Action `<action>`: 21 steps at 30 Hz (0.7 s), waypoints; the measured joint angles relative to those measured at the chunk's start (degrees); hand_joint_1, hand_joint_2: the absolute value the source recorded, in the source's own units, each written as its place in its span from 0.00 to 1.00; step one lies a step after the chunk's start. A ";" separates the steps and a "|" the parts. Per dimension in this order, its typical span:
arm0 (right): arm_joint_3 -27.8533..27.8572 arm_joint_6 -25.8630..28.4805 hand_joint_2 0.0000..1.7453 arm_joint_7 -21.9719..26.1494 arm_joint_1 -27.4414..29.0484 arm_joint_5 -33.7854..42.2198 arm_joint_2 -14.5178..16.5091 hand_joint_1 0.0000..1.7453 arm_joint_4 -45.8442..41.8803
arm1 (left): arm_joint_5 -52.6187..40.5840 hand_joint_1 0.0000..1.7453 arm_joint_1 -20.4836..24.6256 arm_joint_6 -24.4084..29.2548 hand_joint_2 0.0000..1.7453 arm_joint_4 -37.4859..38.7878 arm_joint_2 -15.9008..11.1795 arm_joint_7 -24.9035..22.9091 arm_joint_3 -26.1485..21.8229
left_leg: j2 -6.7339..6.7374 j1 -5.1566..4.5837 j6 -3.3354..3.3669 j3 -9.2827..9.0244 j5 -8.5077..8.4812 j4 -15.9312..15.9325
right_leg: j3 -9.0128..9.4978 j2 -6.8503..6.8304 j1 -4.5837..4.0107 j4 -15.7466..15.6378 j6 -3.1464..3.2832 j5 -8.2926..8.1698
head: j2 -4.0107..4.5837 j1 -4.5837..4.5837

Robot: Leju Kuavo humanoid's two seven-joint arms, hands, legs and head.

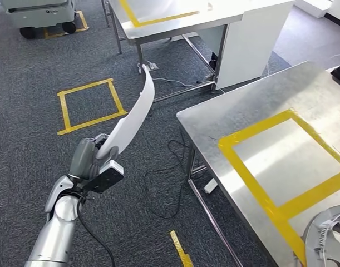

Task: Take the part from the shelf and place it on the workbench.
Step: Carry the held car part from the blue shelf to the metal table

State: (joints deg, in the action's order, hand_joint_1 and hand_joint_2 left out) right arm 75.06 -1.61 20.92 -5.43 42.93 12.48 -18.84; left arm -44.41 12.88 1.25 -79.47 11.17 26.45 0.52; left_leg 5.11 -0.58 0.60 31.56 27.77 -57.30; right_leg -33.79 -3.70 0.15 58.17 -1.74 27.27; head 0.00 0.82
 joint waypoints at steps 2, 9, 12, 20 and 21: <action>-0.04 -0.01 0.00 0.01 0.03 0.00 0.00 0.00 0.00 | -0.11 1.00 0.38 0.10 1.00 0.48 -0.03 0.16 -0.09 | 0.69 0.00 -0.49 -0.15 0.22 -0.17 | -0.07 1.22 -0.01 -0.05 0.67 -0.28 | 0.00 0.01; -0.07 -0.11 0.00 0.00 -0.13 0.00 -0.04 0.00 0.00 | -1.75 1.00 1.33 0.56 1.00 2.79 -0.37 0.63 -0.36 | -4.69 0.49 -1.40 6.55 8.59 -16.74 | -0.41 5.63 0.12 -0.20 2.06 -0.99 | 0.00 -0.09; -0.07 -0.13 0.00 0.00 -0.10 0.00 -0.04 0.00 0.00 | -2.72 1.00 2.48 1.08 1.00 3.98 -0.38 0.92 -0.37 | -6.41 0.50 -0.61 2.97 2.84 -8.56 | -0.42 7.83 0.08 -0.18 1.92 -1.24 | 0.00 -0.08; -0.15 -0.13 0.00 0.02 -0.04 0.01 -0.05 0.00 0.04 | -3.58 1.00 4.99 1.90 1.00 5.92 -0.09 1.04 -0.33 | -8.15 0.78 0.68 -0.57 -0.23 0.84 | -2.95 9.19 0.40 0.87 -0.05 -1.40 | 0.00 -0.06; -0.17 -0.14 0.00 0.02 -0.08 0.01 -0.05 0.00 0.05 | -3.62 1.00 5.24 1.99 1.00 6.19 0.01 1.04 -0.33 | -7.41 0.88 0.84 -0.64 -0.43 1.15 | -4.07 7.56 0.32 3.01 -0.23 -0.07 | 0.00 0.12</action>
State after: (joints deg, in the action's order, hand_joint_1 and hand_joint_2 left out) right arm 74.88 -1.75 20.94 -5.51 42.94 12.43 -18.79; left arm -48.03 18.13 3.25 -73.29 11.17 27.50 0.19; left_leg -2.29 0.31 1.44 30.92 27.34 -56.15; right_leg -37.87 3.86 0.47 61.18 -1.97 27.20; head 0.00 0.95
